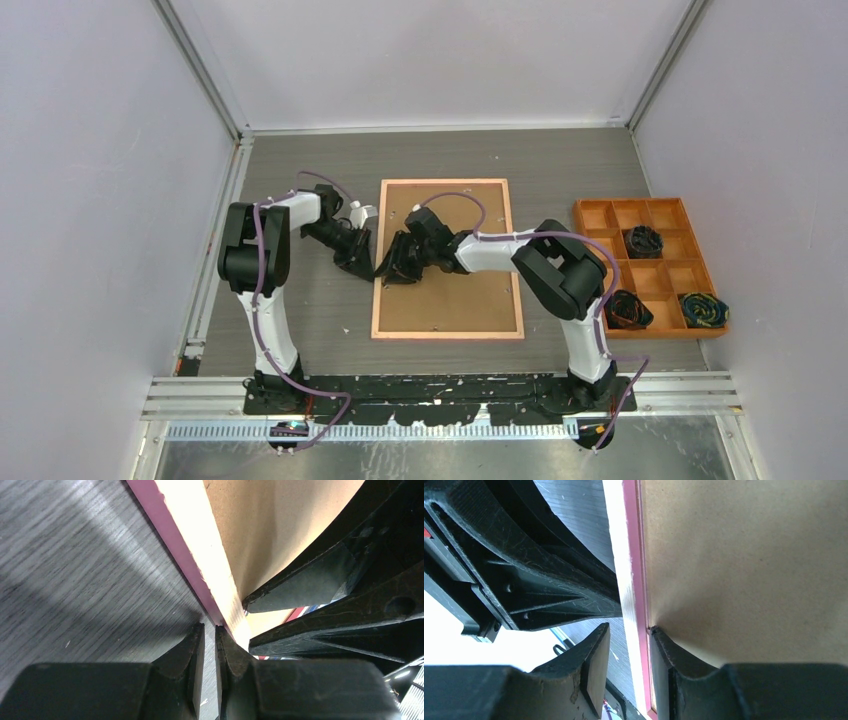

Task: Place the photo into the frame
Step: Install the photo frame at the center of the board.

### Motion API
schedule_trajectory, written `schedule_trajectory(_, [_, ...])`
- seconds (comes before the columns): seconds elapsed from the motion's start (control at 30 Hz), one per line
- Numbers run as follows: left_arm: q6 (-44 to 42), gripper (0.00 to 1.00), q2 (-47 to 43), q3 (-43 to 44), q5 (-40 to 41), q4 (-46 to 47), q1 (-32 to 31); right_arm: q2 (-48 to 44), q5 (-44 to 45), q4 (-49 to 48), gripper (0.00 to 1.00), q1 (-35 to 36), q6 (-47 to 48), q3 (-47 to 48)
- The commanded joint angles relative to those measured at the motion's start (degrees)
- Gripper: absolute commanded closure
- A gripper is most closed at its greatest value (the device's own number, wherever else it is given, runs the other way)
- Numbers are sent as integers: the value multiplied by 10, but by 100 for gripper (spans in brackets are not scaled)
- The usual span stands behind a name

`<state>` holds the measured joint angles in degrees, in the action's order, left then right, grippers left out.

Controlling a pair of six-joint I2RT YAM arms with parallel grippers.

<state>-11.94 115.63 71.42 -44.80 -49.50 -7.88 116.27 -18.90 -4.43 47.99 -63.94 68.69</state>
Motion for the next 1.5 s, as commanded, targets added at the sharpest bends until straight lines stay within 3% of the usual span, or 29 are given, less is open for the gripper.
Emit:
schedule_trajectory(0.0, [-4, 84, -11, 0, 13, 11, -5, 13, -25, -1, 61, 9, 10, 19])
schedule_trajectory(0.37, [-4, 84, -14, 1, 15, 12, -6, 15, -40, 5, 62, 9, 14, 26])
schedule_trajectory(0.83, [-7, 84, -15, 5, 16, 7, -7, -17, -15, 82, 62, -25, 75, 50])
schedule_trajectory(1.47, [-8, 84, -13, 6, 18, 9, -8, 19, -36, 56, 65, -1, 61, 42])
